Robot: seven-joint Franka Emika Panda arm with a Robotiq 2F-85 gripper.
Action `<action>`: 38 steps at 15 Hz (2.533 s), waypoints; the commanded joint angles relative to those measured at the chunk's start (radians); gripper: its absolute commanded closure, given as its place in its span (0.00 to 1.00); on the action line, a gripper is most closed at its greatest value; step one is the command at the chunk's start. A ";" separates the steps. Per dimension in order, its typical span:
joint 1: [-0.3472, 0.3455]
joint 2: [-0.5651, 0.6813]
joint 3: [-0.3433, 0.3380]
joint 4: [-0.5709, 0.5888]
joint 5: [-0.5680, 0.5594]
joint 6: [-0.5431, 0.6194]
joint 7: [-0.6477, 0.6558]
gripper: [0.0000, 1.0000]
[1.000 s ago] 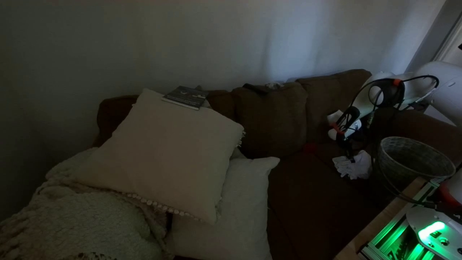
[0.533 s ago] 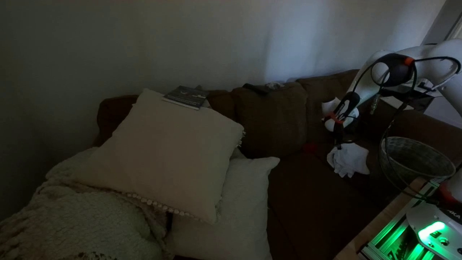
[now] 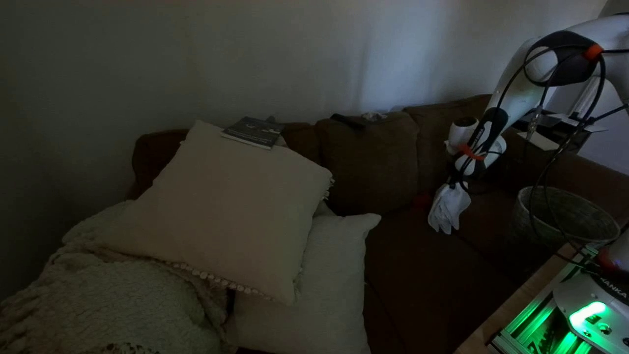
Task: Put the towel in the laundry basket
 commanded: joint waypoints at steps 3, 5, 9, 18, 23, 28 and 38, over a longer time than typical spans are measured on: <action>0.122 -0.276 -0.133 -0.363 0.087 0.089 0.158 0.98; 0.112 -0.194 -0.121 -0.277 0.098 0.082 0.127 0.94; 0.151 -0.291 -0.146 -0.393 0.145 0.108 0.175 0.98; 0.529 -0.563 -0.614 -0.511 0.239 0.388 0.197 0.98; 0.770 -0.563 -1.004 -0.513 0.398 0.467 0.139 0.98; 1.098 -0.524 -1.387 -0.577 0.386 0.516 0.102 0.98; 1.557 -0.420 -2.023 -0.668 0.347 0.442 0.226 0.98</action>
